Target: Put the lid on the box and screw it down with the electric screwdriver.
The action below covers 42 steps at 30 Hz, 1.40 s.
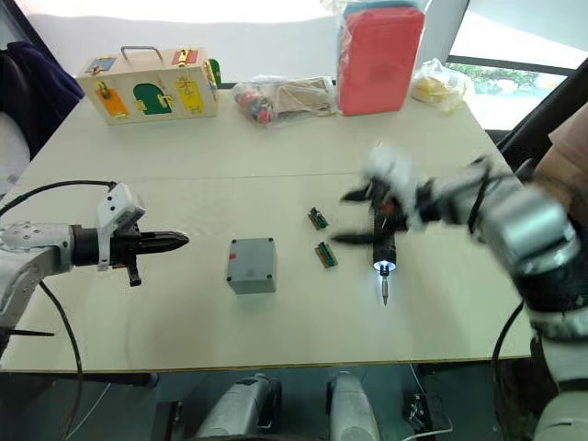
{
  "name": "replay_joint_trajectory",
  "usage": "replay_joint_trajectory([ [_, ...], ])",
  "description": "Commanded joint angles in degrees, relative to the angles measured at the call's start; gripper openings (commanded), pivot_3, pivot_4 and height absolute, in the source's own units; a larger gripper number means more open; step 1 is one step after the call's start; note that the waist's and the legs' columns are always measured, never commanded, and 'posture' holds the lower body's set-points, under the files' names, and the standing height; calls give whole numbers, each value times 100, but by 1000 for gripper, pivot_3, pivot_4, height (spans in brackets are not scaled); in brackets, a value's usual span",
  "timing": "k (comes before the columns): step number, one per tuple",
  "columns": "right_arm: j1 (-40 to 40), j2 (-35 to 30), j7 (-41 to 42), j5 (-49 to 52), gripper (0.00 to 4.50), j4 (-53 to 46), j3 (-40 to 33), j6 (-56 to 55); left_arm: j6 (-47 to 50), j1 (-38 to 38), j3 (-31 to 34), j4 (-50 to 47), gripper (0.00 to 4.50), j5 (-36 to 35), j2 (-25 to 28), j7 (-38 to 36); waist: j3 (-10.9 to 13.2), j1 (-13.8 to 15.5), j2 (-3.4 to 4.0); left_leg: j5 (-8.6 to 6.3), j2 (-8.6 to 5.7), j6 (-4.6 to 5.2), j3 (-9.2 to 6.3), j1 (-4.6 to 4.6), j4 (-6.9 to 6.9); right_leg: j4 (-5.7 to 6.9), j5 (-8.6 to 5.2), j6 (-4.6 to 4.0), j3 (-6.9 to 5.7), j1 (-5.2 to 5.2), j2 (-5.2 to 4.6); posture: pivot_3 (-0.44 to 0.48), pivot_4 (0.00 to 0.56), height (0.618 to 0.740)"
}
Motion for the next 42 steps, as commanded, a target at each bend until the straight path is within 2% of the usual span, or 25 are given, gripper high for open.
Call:
replay_joint_trajectory([
  [1,322,428,-380,-83,4466,-659,35,34,10,61,-118,-310,0,-13,-175,108,4,26,-6,0,-4,0,2,-2,10,10,0,0,5,-2,-6,0,150,740],
  [3,419,629,-519,-211,4466,-678,145,94,9,166,-221,-395,0,65,-190,118,0,33,-19,0,-6,0,2,-2,16,19,0,0,11,-3,-8,0,150,740],
  [6,472,1232,-882,-514,4466,-250,520,187,130,343,-485,-680,0,-11,-534,307,-3,43,-23,0,-4,-1,-1,4,13,23,0,0,11,-2,-6,0,150,740],
  [12,343,1713,-955,-656,4466,-110,696,478,-32,202,-1028,-753,0,266,-810,319,-4,62,-27,15,-4,-26,-2,2,7,31,0,-1,10,-10,-5,0,150,740],
  [21,199,2014,-828,-525,4466,-476,802,932,-561,-393,-1501,-62,0,686,-1179,82,-5,61,-29,11,-5,-20,-5,4,8,31,0,-2,1,-8,-1,0,150,740],
  [25,204,1905,-860,-429,4466,-748,564,1177,-1022,-717,-1403,604,0,997,-1277,163,-5,65,-30,11,-5,-19,-6,3,11,34,0,-1,-2,-7,0,0,150,740],
  [28,158,1668,-793,-379,4466,-861,279,1227,-1161,-722,-1267,750,0,1081,-1188,164,-5,58,-30,12,-5,-21,-6,3,13,34,0,-1,-1,-7,0,0,150,740],
  [33,-120,1099,-506,-1000,4466,-183,222,290,-961,-187,-1107,173,0,939,-564,-231,-5,-8,-30,10,-3,-17,-3,4,11,33,0,-1,3,-11,4,0,150,740],
  [38,-319,1298,-131,-1528,4466,703,541,-772,-510,425,-961,-587,0,555,-331,-401,-5,-62,-30,7,1,-12,-4,5,2,34,-1,-2,3,-11,3,0,150,740],
  [42,-522,1723,107,-1955,4466,1433,875,-1543,-297,597,-1051,-902,0,515,-548,-139,-5,-76,-30,7,0,-12,-2,5,4,35,0,-1,5,-11,4,0,150,740],
])
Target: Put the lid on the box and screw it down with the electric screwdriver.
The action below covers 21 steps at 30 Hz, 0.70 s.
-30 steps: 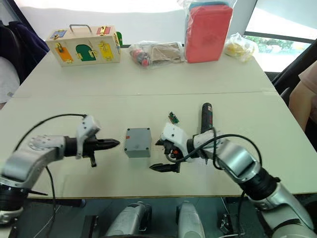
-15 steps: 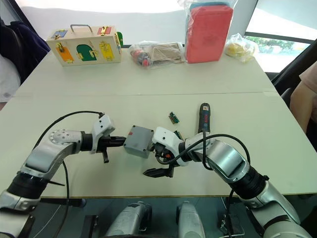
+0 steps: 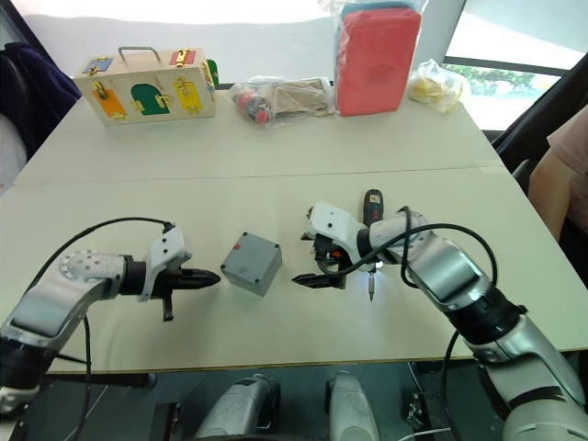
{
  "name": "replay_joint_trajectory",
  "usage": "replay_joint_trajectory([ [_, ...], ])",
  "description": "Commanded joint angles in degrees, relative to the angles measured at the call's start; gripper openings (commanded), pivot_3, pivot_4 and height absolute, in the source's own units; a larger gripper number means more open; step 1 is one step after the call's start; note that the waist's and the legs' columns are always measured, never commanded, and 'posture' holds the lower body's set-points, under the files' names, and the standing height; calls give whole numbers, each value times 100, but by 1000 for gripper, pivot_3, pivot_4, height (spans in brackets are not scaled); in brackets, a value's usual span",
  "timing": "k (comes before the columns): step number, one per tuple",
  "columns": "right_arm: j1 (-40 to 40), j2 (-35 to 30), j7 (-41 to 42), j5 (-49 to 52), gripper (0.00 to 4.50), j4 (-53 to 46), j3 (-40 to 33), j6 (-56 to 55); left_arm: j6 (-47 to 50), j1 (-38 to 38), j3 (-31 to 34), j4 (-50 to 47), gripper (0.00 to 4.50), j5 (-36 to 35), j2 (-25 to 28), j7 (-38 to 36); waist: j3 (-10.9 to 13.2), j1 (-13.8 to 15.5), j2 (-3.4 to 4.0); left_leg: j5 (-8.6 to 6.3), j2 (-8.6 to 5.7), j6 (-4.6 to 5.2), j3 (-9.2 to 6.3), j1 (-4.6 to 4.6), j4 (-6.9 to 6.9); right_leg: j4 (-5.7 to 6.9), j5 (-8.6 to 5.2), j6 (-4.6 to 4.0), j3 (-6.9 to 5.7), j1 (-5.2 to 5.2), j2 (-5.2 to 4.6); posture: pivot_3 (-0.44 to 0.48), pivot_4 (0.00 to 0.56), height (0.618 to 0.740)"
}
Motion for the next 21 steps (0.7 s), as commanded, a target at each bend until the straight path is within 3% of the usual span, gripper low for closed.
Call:
replay_joint_trajectory([
  [1,-196,305,226,-230,4466,335,94,-549,175,-22,67,-291,0,-82,-189,281,0,20,0,0,0,-1,0,0,0,0,0,0,0,0,0,0,150,740],
  [9,178,632,360,-156,4466,-421,202,-20,-56,-425,172,99,0,158,-894,996,-2,42,-4,9,-2,-15,-5,-1,6,3,0,0,-4,2,0,0,150,740],
  [21,562,780,-416,-295,4466,-967,-112,823,-245,-677,36,354,0,270,-949,795,-3,25,-6,13,-3,-22,-5,-1,4,5,0,0,-1,-2,1,0,150,740],
])
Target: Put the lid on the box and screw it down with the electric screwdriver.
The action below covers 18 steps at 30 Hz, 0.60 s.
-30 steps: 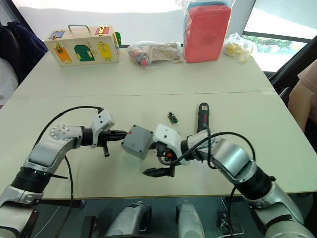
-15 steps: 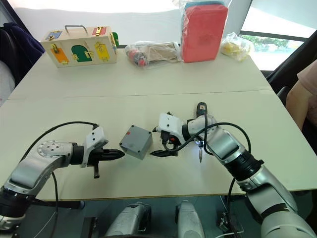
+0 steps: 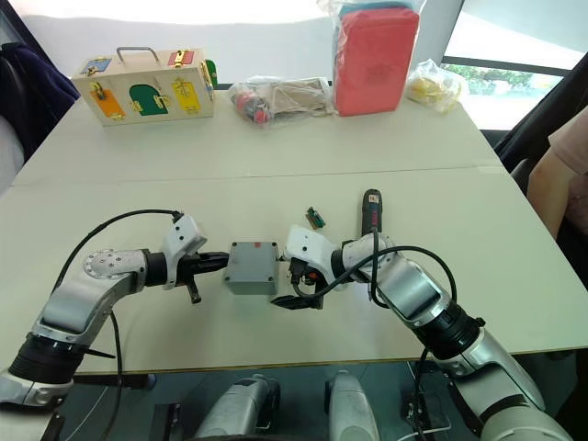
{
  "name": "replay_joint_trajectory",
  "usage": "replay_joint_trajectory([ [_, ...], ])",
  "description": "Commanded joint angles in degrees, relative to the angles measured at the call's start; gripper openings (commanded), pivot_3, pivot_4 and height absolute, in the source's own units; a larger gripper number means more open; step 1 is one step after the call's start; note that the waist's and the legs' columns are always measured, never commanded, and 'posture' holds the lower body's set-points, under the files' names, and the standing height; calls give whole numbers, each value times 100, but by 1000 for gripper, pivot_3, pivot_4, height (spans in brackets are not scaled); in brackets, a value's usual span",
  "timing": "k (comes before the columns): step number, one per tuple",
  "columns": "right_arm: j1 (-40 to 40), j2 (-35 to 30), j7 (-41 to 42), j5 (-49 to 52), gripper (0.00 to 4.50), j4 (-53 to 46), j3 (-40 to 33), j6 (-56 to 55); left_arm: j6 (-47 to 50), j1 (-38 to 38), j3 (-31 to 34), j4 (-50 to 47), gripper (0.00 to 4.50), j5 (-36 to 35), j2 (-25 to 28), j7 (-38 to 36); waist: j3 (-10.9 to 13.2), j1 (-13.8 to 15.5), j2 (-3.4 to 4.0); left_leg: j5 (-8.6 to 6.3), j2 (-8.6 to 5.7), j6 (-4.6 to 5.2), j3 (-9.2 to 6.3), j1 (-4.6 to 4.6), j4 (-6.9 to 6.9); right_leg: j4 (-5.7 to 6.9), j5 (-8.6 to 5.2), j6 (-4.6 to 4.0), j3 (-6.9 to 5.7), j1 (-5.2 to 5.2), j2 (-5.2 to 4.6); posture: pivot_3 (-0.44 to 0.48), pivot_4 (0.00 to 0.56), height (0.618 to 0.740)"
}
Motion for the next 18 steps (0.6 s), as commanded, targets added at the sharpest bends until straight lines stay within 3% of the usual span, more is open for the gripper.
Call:
replay_joint_trajectory([
  [1,10,55,-112,83,4466,-429,-184,101,-158,-124,-19,-129,0,-49,6,-156,0,1,0,0,0,0,0,0,0,0,0,0,0,0,0,0,150,740],
  [7,97,-369,40,681,4466,-1127,-1072,586,-27,-170,280,-224,0,-196,528,-570,0,-6,0,-3,0,4,0,-1,-1,0,0,0,0,-2,0,0,150,740],
  [11,190,-377,-157,1224,4466,-1256,-2003,910,525,-429,816,-527,0,-924,676,-703,1,7,-1,-13,1,22,-4,-1,0,-2,0,0,-2,3,0,0,150,740],
  [14,68,-137,-603,1256,4466,-782,-2348,1029,909,-848,1114,-581,0,-1374,500,-496,0,4,-2,-12,1,22,-4,-1,2,-2,0,0,-2,5,-1,0,150,740],
  [18,-124,150,-1179,668,4466,279,-2021,565,1183,-1211,987,-614,0,-1531,251,-244,-1,-15,-3,0,0,1,1,2,3,3,0,0,-2,5,0,0,150,740],
])
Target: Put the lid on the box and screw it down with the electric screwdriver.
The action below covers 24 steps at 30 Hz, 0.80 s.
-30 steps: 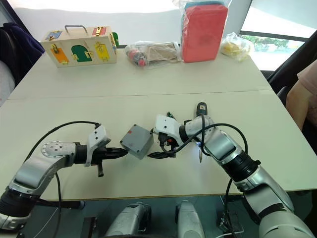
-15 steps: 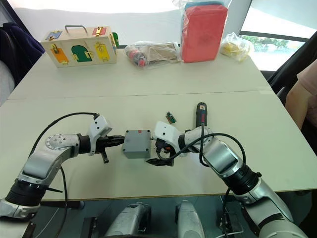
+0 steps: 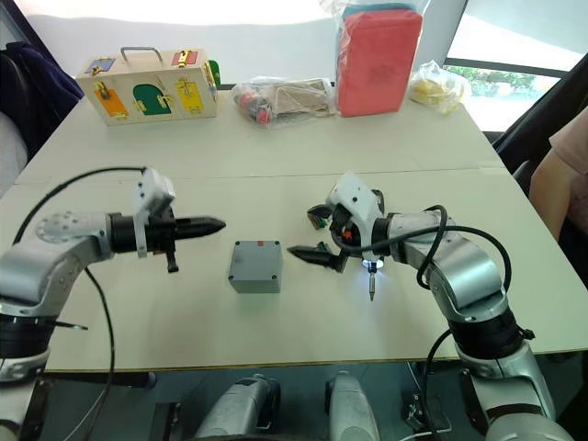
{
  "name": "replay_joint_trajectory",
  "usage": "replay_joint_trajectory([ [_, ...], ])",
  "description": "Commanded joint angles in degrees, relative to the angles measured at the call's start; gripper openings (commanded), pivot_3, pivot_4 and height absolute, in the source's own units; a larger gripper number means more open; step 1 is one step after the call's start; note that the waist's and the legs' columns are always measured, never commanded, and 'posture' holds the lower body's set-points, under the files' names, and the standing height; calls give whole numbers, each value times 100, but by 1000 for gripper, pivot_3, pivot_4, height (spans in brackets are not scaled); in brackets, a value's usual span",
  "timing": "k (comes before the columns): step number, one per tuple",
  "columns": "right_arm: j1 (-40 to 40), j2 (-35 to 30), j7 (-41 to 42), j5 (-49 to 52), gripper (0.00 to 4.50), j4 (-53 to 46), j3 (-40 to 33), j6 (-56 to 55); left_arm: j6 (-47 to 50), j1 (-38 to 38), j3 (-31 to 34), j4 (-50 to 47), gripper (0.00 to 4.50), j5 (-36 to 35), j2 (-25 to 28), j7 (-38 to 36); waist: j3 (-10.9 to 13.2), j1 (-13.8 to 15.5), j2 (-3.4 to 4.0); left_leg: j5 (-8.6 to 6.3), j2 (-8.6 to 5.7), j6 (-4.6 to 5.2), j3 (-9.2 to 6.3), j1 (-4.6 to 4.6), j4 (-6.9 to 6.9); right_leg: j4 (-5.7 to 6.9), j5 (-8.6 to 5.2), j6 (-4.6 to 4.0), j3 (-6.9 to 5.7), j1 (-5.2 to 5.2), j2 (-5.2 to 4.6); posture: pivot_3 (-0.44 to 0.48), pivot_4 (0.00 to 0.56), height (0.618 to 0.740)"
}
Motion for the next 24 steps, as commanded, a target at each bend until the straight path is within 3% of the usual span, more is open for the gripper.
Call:
replay_joint_trajectory([
  [1,-172,171,-363,-414,4466,695,218,-453,90,-114,-119,-145,0,-52,-63,138,0,-8,0,2,0,-3,1,0,-1,1,0,0,1,-2,1,0,150,740],
  [8,-430,628,-861,-792,4466,1721,288,-969,-195,-44,-581,-228,0,213,-72,98,0,-28,0,9,1,-14,11,-2,-6,4,0,0,11,-13,10,0,150,740],
  [11,-468,773,-1054,-882,3825,1940,267,-1035,-217,-38,-625,-239,0,232,-111,143,0,-16,0,10,2,-16,10,-2,-6,6,0,0,11,-14,11,0,150,740],
  [15,-482,904,-1173,-890,2488,2055,220,-1023,-305,19,-687,-200,0,296,-108,156,0,-9,0,10,0,-16,9,-3,-5,5,0,0,10,-13,11,0,150,740],
  [24,-540,1036,-1294,-938,2488,2299,199,-1099,-427,41,-727,-102,0,406,-122,131,0,-18,0,10,1,-16,9,-2,-6,6,0,0,10,-14,13,0,150,740],
])
